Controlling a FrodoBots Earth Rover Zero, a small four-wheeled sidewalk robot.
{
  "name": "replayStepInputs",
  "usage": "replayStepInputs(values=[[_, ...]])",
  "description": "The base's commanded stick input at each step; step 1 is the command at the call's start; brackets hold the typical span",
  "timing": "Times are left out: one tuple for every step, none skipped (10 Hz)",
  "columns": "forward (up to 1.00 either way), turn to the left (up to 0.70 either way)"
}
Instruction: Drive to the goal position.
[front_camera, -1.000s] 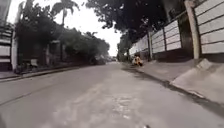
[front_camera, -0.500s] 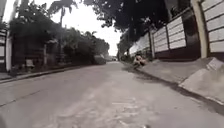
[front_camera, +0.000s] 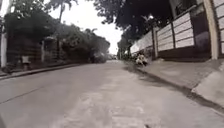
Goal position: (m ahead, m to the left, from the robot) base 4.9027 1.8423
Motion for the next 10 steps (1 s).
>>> replayStepInputs(values=[[0.85,-0.06],[0.85,-0.10],[0.85,-0.12],[0.85,-0.13],[0.85,-0.11],[0.85,-0.07],[0.85,-0.04],[0.85,-0.03],[0.85,-0.02],[0.85,-0.02]])
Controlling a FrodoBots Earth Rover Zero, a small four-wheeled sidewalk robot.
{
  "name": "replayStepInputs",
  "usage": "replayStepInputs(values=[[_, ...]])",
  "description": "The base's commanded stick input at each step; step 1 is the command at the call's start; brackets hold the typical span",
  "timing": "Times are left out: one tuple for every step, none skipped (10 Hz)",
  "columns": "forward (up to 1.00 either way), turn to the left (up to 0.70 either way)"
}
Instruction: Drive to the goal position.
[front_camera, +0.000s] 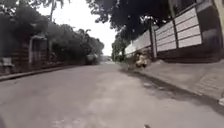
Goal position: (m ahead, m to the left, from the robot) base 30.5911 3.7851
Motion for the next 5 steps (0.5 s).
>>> replayStepInputs(values=[[0.85,-0.02],[0.85,-0.02],[0.85,0.00],[0.85,0.00],[0.85,0.00]])
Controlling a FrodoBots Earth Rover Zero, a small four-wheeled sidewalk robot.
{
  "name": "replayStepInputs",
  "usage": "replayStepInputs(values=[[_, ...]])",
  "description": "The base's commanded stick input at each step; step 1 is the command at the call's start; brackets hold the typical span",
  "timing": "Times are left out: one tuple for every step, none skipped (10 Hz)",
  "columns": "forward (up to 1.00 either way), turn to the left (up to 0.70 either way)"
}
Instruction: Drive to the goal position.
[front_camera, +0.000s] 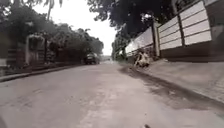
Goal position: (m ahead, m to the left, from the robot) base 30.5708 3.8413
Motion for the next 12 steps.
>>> replayStepInputs(values=[[0.85,0.00],[0.85,0.00],[0.85,0.00],[0.85,0.00],[0.85,0.00],[0.85,0.00],[0.85,0.00],[0.85,0.00],[0.85,0.00],[0.85,0.00],[0.85,0.00],[0.85,0.00]])
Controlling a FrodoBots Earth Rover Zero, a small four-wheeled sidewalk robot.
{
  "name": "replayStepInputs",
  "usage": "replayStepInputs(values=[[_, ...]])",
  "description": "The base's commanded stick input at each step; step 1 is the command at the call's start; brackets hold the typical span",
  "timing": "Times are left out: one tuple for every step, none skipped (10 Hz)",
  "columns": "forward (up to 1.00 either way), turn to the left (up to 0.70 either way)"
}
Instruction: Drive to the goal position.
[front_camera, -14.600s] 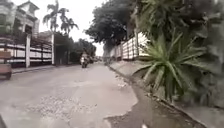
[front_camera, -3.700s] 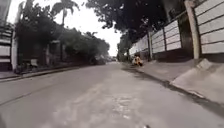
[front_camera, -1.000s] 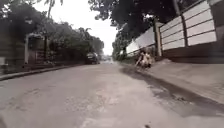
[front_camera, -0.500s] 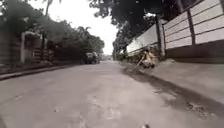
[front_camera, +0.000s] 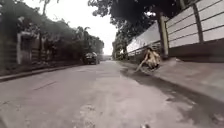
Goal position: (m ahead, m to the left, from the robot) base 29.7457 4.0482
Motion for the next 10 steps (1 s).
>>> replayStepInputs(values=[[0.85,0.00],[0.85,0.00],[0.85,0.00],[0.85,0.00],[0.85,0.00],[0.85,0.00],[0.85,0.00],[0.85,0.00],[0.85,0.00],[0.85,0.00]])
